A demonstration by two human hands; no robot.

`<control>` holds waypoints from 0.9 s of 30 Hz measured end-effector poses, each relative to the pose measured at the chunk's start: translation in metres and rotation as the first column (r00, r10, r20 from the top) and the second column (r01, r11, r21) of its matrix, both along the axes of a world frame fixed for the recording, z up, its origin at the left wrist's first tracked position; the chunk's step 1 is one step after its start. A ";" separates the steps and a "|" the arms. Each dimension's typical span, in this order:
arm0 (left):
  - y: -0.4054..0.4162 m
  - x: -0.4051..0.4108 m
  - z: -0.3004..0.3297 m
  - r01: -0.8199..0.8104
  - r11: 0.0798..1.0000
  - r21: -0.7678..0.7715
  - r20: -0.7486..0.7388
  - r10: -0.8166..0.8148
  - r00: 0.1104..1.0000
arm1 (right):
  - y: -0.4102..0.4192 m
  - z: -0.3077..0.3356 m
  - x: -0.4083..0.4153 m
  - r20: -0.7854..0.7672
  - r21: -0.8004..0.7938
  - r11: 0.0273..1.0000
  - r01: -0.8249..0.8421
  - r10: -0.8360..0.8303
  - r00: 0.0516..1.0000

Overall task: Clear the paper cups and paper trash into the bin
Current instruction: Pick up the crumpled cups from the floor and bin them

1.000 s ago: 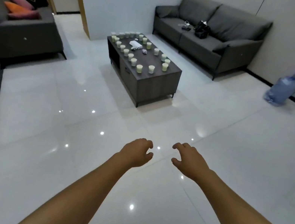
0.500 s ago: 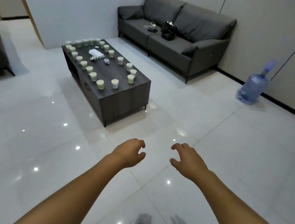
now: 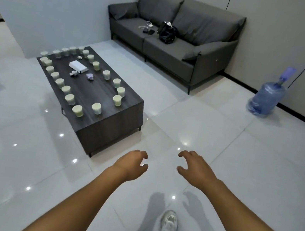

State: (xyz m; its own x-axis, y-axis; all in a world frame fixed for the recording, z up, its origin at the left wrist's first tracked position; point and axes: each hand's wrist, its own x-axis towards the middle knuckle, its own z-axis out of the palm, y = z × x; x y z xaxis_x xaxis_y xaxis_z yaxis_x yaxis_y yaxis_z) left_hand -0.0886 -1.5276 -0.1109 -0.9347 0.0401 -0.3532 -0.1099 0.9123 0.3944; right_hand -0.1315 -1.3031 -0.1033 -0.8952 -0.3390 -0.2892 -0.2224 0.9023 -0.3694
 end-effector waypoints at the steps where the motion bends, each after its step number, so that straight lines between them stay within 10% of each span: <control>1: 0.004 -0.029 -0.001 -0.008 1.000 0.001 -0.003 0.008 1.000 | 0.005 -0.002 -0.030 -0.004 0.005 1.000 -0.013 0.013 1.000; 27: -0.046 -0.672 -0.006 -0.256 0.962 0.098 0.082 0.249 0.965 | -0.070 0.015 -0.716 0.005 0.022 0.974 -0.227 0.227 0.974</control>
State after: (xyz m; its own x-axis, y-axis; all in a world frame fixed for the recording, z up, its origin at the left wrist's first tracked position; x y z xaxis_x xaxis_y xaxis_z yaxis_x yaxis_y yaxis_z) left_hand -0.7604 -1.5732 -0.1171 -0.8932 -0.1532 -0.4228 -0.3612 0.8046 0.4714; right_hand -0.8475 -1.3731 -0.0883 -0.7946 -0.5270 -0.3013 -0.4216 0.8362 -0.3508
